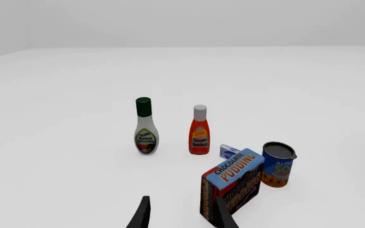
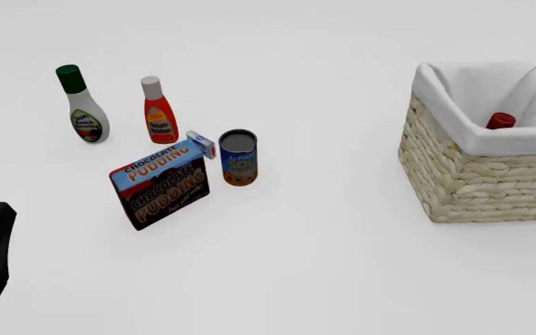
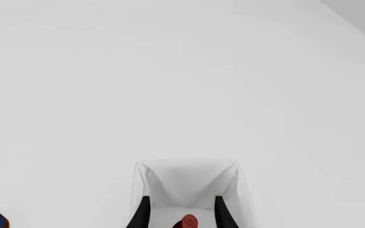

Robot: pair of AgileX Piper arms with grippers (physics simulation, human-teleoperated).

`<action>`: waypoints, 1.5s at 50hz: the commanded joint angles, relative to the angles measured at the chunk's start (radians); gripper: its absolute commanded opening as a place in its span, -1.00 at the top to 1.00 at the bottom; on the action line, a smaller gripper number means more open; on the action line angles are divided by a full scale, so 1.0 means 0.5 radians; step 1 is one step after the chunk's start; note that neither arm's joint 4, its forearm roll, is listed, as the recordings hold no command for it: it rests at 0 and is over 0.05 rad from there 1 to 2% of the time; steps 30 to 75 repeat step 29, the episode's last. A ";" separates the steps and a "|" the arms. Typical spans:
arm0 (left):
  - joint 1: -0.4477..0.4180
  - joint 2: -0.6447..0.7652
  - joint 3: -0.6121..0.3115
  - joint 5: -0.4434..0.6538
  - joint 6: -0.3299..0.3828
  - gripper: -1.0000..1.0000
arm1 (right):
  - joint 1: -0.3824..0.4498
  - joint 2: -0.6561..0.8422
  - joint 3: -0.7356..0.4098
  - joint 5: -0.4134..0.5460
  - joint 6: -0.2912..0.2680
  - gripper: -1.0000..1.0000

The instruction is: Pick the bbq sauce and place it in the basket.

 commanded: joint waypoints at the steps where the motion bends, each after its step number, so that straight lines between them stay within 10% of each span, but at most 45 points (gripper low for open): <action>1: 0.000 0.000 0.000 0.000 0.000 -1.00 | -0.015 -0.110 0.008 0.020 0.031 -1.00; 29: 0.000 0.000 0.000 0.000 0.000 -1.00 | -0.099 -0.405 0.242 -0.107 0.233 -1.00; 75: 0.000 0.000 0.000 0.000 0.000 -1.00 | -0.099 -0.405 0.242 -0.107 0.233 -1.00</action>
